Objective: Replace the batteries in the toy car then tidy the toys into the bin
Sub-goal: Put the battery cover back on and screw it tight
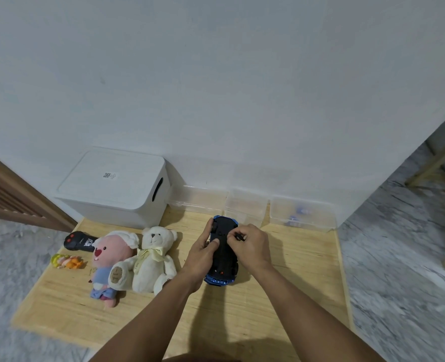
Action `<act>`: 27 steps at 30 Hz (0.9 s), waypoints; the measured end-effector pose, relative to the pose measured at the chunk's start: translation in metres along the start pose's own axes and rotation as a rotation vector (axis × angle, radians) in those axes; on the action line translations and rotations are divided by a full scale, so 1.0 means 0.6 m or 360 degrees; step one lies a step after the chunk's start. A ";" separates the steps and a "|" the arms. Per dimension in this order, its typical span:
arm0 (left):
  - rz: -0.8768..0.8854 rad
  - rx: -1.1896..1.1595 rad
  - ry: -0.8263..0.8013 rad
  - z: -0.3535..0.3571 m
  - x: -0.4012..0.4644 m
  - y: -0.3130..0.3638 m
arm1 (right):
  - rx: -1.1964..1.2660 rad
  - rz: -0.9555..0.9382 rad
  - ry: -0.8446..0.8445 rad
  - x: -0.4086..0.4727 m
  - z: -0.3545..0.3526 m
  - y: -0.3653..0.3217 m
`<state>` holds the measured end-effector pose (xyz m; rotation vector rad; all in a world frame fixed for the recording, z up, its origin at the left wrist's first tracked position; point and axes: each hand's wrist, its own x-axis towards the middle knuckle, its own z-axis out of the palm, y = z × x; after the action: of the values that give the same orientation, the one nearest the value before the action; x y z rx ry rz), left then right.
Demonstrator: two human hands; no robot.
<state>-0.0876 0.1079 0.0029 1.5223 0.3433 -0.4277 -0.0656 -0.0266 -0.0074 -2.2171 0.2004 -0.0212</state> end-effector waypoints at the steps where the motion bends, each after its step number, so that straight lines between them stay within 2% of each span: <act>1: -0.0001 -0.0001 0.0001 0.000 0.000 -0.001 | -0.0047 -0.0025 -0.0006 -0.001 0.001 0.001; 9: -0.0001 0.0003 -0.0003 0.000 0.005 -0.008 | -0.0262 -0.0076 0.0006 -0.006 0.013 0.010; 19: 0.0028 0.0046 -0.0009 0.001 0.006 -0.012 | -0.0104 0.0036 0.0062 -0.006 0.017 0.013; 23: 0.0032 0.0094 -0.0036 0.002 0.005 -0.014 | -0.0314 -0.0066 0.0042 -0.006 0.015 0.013; 27: 0.0069 0.0149 -0.0055 0.005 0.003 -0.009 | -0.0357 -0.0036 0.0078 -0.004 0.014 0.010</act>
<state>-0.0888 0.1046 -0.0024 1.6089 0.2658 -0.4405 -0.0682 -0.0230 -0.0173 -2.4441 0.2138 -0.0682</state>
